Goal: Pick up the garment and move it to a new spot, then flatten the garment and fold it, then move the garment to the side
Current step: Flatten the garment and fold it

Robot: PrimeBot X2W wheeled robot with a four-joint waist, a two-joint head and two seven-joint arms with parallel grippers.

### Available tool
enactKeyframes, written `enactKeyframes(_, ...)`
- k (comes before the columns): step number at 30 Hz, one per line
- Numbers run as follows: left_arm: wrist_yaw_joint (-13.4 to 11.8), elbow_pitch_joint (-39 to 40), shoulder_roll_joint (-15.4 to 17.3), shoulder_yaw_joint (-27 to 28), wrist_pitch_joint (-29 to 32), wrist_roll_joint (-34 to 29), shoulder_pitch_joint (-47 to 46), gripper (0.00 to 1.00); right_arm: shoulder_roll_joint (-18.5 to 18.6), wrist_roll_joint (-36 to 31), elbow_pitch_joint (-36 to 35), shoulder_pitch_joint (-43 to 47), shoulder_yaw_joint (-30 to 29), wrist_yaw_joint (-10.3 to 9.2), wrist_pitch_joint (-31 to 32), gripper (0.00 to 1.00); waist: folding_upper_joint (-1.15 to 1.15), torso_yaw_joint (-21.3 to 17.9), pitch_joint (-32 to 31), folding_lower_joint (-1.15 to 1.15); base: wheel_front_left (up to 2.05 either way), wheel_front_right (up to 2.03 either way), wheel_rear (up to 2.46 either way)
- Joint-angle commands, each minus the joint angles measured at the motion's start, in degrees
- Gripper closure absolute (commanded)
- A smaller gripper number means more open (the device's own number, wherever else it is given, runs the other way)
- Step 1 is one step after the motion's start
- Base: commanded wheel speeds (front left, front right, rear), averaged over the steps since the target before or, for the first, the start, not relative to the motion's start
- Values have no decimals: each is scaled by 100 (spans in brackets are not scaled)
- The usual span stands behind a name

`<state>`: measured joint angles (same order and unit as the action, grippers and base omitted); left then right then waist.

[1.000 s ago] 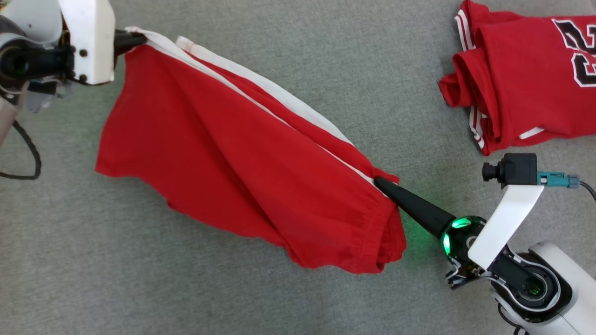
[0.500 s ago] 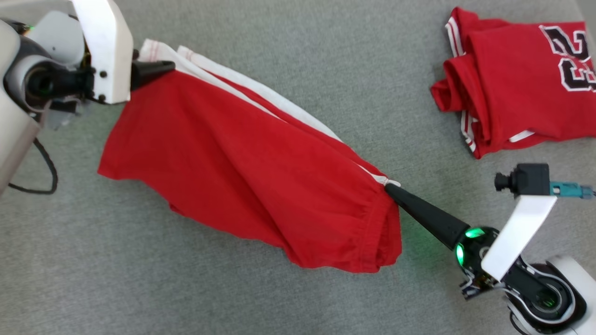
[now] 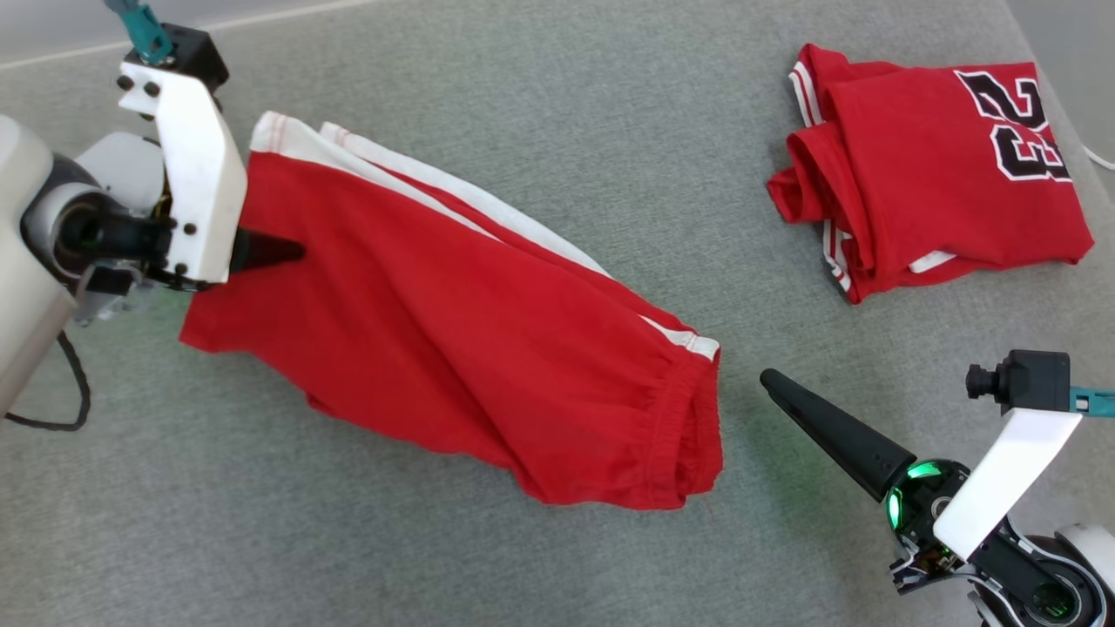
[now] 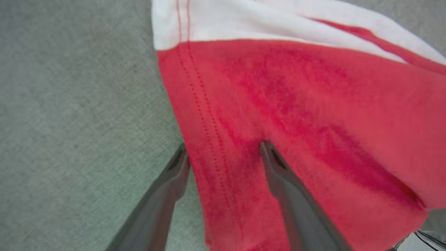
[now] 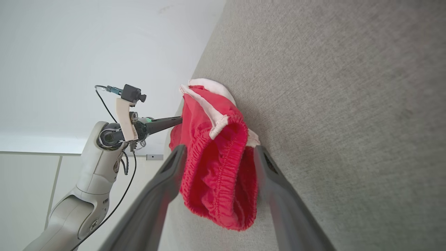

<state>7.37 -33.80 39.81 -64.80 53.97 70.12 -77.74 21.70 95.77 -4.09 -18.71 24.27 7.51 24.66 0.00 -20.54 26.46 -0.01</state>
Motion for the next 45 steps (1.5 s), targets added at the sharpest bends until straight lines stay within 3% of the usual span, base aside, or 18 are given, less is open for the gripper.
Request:
enactKeyframes(1,-16,-1,8,-35,55,64,139,0,-33,-60,-32,79,-50,-7,14,0,0,-48,28,1,0,0,0)
enactKeyframes(8,-50,79,-180,-92,319,271,339,0,-172,-128,-21,199,-227,-7,92,0,0,-145,74,1,0,0,0)
enactKeyframes(9,-49,106,-195,-102,353,293,343,5,-193,-145,-8,217,-244,-7,107,0,0,-150,64,1,0,0,0)
enactKeyframes(11,-66,149,-220,-105,428,351,367,53,-226,-162,18,253,-287,-6,144,0,0,-153,19,1,0,0,0)
enactKeyframes(12,-62,169,-222,-108,450,357,360,63,-241,-173,23,261,-313,-6,151,0,0,-152,-8,1,0,0,0)
enactKeyframes(13,-61,186,-218,-126,459,331,343,100,-257,-190,34,267,-335,-6,167,0,0,-150,-35,1,0,0,0)
enactKeyframes(22,-151,91,-127,-227,307,86,376,100,-320,-336,130,353,-412,-6,288,0,0,-42,-374,1,0,0,0)
enactKeyframes(32,-85,347,-258,-307,399,460,868,100,-164,-421,327,786,-467,-4,418,0,0,636,-1535,1,0,0,0)
enactKeyframes(38,-254,636,-126,-375,522,610,1248,100,-107,-460,408,1043,-404,-3,498,0,0,1003,-2002,1,0,0,0)
enactKeyframes(45,-416,800,44,-442,246,756,1947,100,-59,-472,436,1249,-430,-3,522,0,0,1241,-2330,1,0,0,0)
